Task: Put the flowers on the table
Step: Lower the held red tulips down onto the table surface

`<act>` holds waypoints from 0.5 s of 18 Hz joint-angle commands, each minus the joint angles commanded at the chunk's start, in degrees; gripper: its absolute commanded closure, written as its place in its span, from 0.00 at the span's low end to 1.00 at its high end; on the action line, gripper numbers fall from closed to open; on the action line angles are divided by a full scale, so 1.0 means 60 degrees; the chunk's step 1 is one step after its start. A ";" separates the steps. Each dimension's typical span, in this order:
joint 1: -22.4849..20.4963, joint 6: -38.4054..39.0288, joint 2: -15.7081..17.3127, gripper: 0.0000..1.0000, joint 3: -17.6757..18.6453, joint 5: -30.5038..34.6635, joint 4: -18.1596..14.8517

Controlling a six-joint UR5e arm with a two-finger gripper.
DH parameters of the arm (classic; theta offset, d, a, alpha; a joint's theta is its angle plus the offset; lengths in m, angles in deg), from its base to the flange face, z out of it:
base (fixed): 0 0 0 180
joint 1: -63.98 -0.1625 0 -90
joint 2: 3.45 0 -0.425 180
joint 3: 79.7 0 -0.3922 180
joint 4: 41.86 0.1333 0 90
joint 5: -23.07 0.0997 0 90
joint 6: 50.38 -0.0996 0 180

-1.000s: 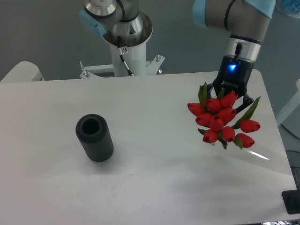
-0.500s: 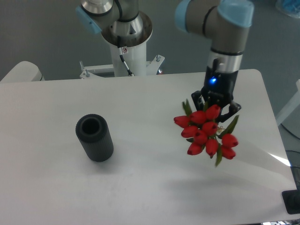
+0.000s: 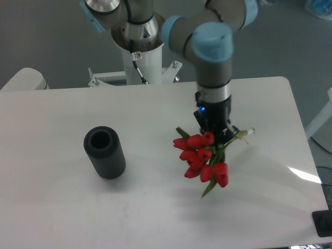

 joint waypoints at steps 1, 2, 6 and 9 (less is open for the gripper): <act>0.0176 0.0058 -0.0103 0.79 0.0015 0.0411 0.0000; 0.0264 0.0131 -0.0249 0.79 0.0015 0.0719 0.0000; 0.0382 0.0103 -0.0907 0.79 -0.0014 0.0971 0.0015; 0.0455 0.0000 -0.1450 0.79 -0.0116 0.0986 0.0132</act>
